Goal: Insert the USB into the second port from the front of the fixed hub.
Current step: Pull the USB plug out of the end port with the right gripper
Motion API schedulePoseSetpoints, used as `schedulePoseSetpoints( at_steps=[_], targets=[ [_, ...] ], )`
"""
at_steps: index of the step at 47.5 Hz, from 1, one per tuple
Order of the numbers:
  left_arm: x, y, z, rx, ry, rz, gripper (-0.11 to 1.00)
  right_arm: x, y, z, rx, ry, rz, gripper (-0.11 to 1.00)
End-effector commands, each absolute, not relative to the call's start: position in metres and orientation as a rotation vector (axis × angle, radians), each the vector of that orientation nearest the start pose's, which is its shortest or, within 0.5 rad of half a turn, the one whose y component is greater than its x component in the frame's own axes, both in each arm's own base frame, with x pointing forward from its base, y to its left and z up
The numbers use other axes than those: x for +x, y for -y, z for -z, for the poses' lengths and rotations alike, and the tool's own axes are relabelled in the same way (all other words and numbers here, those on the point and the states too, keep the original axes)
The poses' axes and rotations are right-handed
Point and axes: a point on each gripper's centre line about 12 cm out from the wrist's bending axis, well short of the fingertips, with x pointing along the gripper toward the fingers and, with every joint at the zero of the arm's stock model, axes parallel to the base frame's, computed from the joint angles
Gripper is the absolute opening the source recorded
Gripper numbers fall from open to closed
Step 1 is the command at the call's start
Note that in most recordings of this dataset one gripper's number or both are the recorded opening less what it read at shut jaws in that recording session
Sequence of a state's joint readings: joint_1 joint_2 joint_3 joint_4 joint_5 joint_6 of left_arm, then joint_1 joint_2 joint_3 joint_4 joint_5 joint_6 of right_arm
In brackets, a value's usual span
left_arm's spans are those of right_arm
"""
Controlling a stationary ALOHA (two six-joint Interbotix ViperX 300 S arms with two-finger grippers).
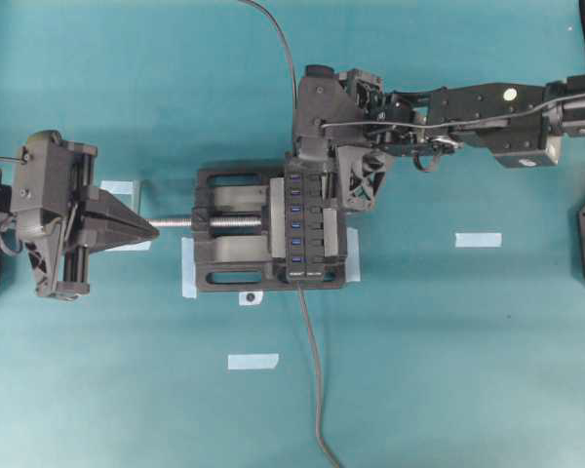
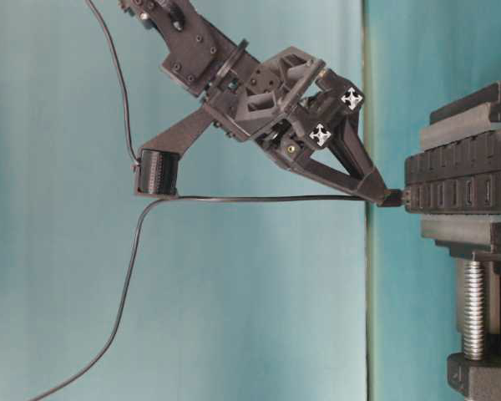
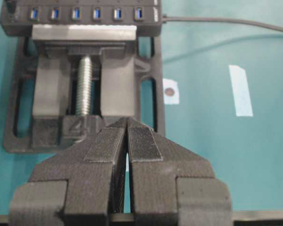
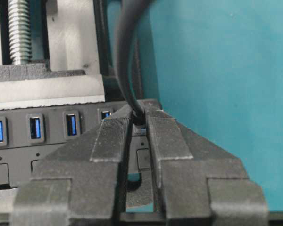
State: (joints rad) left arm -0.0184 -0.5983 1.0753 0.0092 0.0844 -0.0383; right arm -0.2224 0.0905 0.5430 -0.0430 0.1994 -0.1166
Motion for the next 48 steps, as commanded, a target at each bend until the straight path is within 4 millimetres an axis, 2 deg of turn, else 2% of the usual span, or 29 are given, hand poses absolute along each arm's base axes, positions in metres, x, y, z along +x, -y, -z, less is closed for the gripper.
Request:
schedulePoseSetpoints(
  at_steps=[1,13,28,48],
  targets=[
    [0.252,0.005,-0.219,-0.025,-0.525,0.009,0.00,0.403,0.090,-0.171,-0.064,-0.798,0.152,0.07],
    [0.252,0.005,-0.218,-0.044,-0.523,0.004,0.00,0.403,0.089,-0.177,-0.064,-0.783,0.153,0.07],
    [0.251,0.005,-0.217,-0.053,-0.526,0.002,0.00,0.399,0.089,-0.200,-0.067,-0.745,0.160,0.07],
    [0.251,0.005,-0.217,-0.056,-0.527,0.002,0.00,0.391,0.079,-0.228,-0.075,-0.713,0.146,0.07]
  ],
)
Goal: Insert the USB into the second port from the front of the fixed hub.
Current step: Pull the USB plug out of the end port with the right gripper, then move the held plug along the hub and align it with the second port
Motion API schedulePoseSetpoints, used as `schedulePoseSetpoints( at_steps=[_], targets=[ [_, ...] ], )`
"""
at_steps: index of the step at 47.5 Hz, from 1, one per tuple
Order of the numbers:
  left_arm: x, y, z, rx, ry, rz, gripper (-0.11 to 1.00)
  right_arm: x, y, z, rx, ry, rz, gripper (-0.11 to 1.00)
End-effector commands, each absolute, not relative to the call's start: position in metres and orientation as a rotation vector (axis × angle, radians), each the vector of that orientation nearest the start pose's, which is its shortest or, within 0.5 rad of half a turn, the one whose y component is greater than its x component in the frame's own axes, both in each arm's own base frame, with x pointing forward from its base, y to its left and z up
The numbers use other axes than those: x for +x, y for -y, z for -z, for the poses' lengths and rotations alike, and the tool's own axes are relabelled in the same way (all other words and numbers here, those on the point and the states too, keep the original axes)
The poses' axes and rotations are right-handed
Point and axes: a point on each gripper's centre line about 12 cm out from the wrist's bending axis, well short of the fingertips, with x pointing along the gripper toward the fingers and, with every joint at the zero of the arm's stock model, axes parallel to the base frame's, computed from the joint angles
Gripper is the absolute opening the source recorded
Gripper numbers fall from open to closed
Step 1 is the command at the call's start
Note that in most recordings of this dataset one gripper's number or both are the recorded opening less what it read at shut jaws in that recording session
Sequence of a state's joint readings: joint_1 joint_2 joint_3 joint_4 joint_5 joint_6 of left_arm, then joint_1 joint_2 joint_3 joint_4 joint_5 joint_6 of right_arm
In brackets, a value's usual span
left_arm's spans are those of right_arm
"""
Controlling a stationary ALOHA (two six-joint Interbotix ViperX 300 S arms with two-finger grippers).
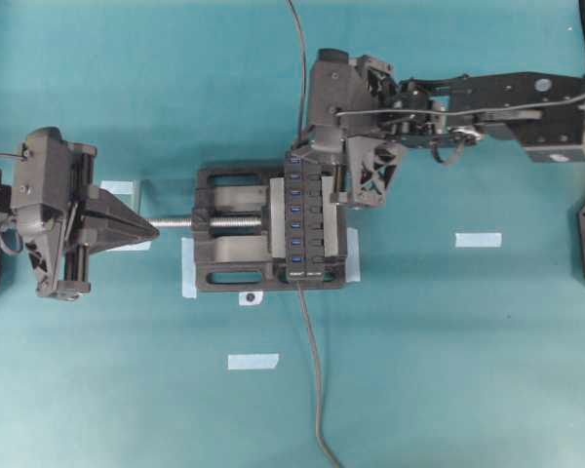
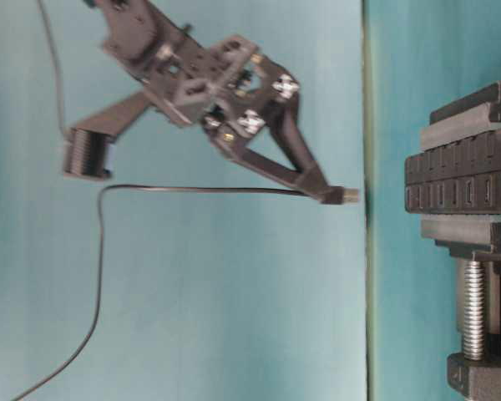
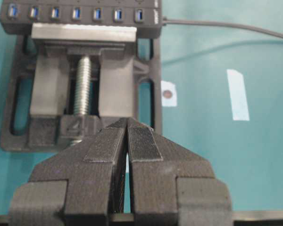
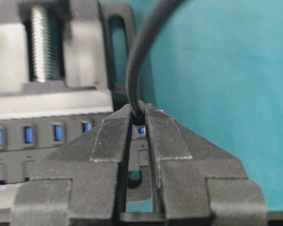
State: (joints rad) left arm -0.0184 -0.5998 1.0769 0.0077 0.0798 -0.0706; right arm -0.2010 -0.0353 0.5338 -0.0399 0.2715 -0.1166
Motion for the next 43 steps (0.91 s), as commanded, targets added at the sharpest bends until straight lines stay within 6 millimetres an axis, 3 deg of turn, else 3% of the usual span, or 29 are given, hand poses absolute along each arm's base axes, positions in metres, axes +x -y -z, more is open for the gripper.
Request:
schedulePoseSetpoints(
  at_steps=[1,43],
  targets=[
    [0.251,0.005,-0.217,-0.056,-0.527,0.002,0.00,0.391,0.079,-0.229,-0.076,-0.712,0.146,0.07],
    [0.251,0.005,-0.217,-0.056,-0.527,0.002,0.00,0.388,0.059,-0.236,-0.046,-0.716,0.111,0.06]
  ],
)
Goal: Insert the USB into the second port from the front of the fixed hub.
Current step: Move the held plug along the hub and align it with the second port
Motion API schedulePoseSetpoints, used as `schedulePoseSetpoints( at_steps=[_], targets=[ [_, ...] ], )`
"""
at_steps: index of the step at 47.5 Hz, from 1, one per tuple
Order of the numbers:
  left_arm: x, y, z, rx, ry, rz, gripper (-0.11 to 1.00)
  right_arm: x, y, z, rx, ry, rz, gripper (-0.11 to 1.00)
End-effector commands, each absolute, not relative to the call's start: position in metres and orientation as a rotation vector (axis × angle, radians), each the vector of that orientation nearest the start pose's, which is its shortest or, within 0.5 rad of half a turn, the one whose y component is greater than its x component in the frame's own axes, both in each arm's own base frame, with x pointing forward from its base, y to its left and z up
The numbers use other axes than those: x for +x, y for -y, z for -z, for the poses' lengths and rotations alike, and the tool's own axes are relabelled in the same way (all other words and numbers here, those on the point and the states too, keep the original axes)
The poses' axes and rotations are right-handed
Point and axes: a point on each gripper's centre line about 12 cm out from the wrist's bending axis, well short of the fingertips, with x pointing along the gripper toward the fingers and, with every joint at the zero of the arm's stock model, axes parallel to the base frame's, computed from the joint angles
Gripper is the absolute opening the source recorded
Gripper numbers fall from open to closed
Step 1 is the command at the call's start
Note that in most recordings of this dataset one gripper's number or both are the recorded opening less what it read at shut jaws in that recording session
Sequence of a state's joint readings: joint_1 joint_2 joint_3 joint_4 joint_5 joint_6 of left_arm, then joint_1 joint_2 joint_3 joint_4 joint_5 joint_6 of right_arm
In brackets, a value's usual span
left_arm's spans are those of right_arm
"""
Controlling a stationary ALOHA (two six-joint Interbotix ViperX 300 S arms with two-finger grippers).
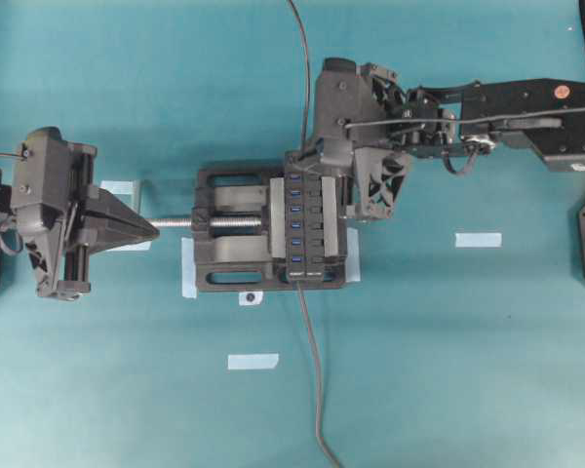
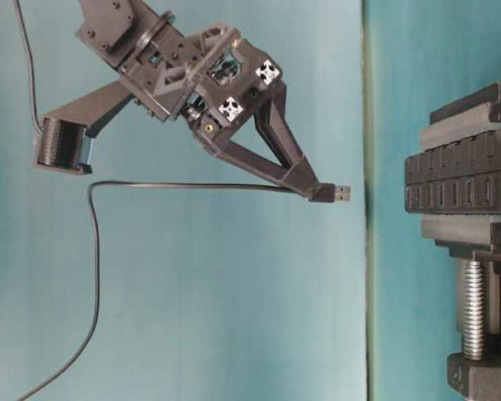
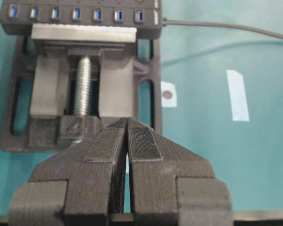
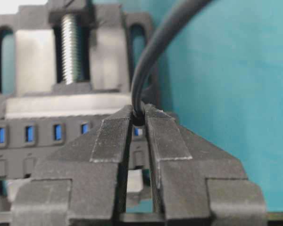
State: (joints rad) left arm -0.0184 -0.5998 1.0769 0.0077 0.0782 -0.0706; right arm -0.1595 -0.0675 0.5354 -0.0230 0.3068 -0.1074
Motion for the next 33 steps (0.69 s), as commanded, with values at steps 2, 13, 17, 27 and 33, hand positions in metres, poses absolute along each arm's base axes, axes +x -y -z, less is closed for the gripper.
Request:
schedulePoseSetpoints(
  at_steps=[2,13,17,27,33],
  targets=[
    [0.251,0.005,-0.217,-0.056,-0.525,0.002,0.00,0.388,0.058,-0.238,-0.042,-0.712,0.111,0.06],
    [0.251,0.005,-0.216,-0.055,-0.528,0.003,0.00,0.388,0.045,-0.238,-0.038,-0.711,0.087,0.06],
    [0.251,0.005,-0.216,-0.055,-0.528,0.003,0.00,0.389,0.040,-0.238,-0.042,-0.710,0.074,0.06],
    [0.251,0.005,-0.216,-0.055,-0.526,0.001,0.00,0.390,0.030,-0.237,-0.049,-0.712,0.049,0.06],
    [0.251,0.005,-0.216,-0.055,-0.527,0.003,0.00,0.390,0.026,-0.237,-0.051,-0.712,0.041,0.06]
  ],
)
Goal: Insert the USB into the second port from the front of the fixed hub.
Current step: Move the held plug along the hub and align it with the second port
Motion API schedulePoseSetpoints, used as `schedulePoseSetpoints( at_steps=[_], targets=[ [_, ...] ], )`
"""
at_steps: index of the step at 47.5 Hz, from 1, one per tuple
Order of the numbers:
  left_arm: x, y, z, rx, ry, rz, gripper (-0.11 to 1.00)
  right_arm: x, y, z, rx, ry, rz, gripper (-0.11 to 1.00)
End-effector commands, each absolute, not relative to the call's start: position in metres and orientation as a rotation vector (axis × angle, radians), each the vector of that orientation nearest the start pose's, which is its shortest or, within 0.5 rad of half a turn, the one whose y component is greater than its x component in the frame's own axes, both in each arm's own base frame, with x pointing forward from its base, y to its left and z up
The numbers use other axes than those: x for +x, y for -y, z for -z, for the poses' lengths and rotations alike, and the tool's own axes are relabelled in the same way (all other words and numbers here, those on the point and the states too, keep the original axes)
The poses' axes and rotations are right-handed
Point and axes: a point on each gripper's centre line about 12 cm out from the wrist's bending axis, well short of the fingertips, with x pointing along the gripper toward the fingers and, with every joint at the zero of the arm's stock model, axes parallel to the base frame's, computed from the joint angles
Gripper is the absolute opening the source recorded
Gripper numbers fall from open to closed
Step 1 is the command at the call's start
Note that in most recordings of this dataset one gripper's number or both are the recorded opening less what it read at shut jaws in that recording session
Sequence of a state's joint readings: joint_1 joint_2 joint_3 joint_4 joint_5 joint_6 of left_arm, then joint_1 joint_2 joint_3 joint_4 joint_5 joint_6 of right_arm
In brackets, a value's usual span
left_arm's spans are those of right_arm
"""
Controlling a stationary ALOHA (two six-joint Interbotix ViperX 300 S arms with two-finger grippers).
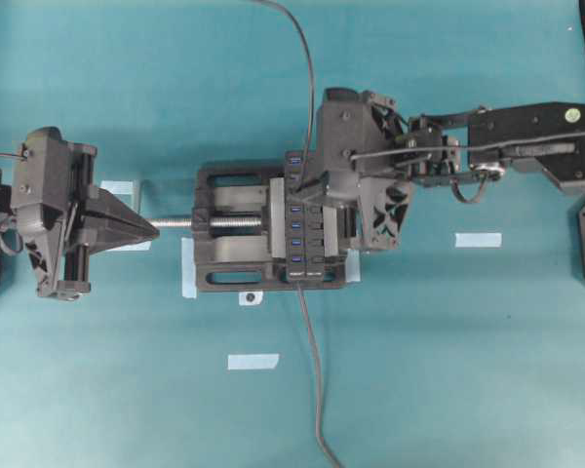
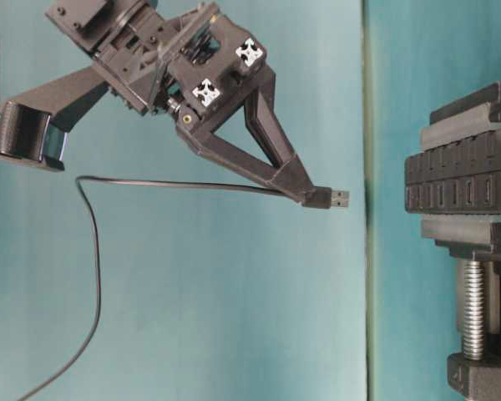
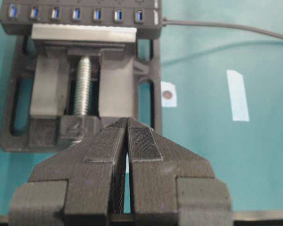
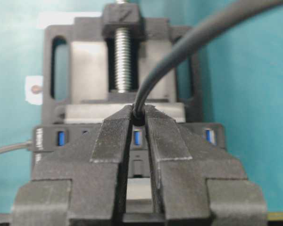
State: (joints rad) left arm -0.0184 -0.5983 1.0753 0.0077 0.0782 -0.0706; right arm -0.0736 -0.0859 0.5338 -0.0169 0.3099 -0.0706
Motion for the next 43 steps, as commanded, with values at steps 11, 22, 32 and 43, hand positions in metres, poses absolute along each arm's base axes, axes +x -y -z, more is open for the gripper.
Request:
schedulePoseSetpoints(
  at_steps=[11,22,32,43],
  targets=[
    [0.251,0.005,-0.216,-0.055,-0.528,0.003,0.00,0.391,0.021,-0.236,-0.044,-0.711,0.029,0.06],
    [0.251,0.005,-0.217,-0.052,-0.527,0.003,0.00,0.392,0.018,-0.227,-0.034,-0.732,0.022,0.06],
    [0.251,0.005,-0.216,-0.052,-0.528,0.003,0.00,0.394,0.016,-0.219,-0.019,-0.753,0.020,0.06],
    [0.251,0.005,-0.216,-0.052,-0.526,0.002,0.00,0.398,0.011,-0.205,-0.010,-0.784,0.009,0.06]
  ],
)
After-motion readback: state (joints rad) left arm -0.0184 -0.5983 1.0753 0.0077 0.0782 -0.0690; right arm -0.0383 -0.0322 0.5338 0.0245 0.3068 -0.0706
